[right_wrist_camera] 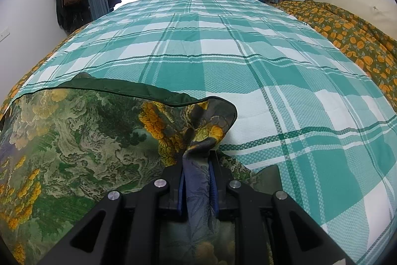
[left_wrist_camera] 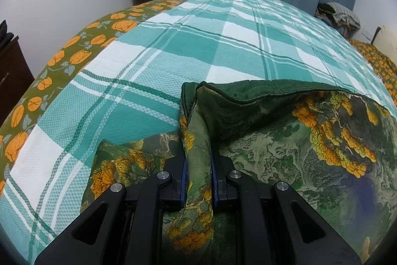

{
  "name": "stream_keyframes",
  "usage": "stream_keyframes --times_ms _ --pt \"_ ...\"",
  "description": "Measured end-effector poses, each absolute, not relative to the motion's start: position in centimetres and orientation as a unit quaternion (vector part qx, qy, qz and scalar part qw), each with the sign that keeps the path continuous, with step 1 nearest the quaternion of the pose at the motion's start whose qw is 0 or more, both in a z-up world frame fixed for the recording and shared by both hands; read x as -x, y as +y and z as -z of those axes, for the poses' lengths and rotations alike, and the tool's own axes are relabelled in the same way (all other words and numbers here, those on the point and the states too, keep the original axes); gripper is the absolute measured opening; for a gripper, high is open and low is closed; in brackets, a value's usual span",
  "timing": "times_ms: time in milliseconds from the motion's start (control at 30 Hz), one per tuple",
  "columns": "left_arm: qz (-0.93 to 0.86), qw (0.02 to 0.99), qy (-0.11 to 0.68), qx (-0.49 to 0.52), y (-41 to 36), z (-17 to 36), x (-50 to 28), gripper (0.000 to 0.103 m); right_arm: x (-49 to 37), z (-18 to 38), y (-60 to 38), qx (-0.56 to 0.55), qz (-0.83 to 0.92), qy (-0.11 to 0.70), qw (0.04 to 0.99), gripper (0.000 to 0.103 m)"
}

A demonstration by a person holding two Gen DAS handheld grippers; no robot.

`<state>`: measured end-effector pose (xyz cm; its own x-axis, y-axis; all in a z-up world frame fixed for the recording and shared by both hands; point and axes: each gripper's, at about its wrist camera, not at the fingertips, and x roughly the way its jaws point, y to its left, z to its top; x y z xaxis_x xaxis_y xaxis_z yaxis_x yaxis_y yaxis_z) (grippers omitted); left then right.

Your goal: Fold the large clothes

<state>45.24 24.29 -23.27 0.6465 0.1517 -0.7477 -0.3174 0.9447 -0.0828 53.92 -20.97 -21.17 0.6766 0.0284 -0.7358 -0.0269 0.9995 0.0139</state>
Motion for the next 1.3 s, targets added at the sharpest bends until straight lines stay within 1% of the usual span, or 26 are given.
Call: stream_keyframes --times_ms 233,300,433,567,1300 --pt "-0.135 0.901 0.402 0.095 24.0 23.1 -45.2 0.016 -53.6 21.0 -21.1 -0.005 -0.014 0.392 0.92 0.02" --pt "-0.135 0.9 0.403 0.093 23.9 23.0 -45.2 0.018 -53.5 20.9 -21.3 -0.007 -0.014 0.391 0.92 0.02" --pt "-0.134 0.901 0.402 0.098 24.0 22.7 -44.7 0.026 -53.2 20.6 -21.2 0.0 -0.007 0.386 0.922 0.021" --pt "-0.143 0.9 0.403 0.088 23.7 22.6 -44.6 0.03 -53.0 20.6 -20.8 0.012 -0.001 0.384 0.923 0.021" --pt "-0.134 0.902 0.395 0.111 24.4 22.7 -44.3 0.032 -52.9 20.7 -20.5 0.025 0.006 0.382 0.924 0.022"
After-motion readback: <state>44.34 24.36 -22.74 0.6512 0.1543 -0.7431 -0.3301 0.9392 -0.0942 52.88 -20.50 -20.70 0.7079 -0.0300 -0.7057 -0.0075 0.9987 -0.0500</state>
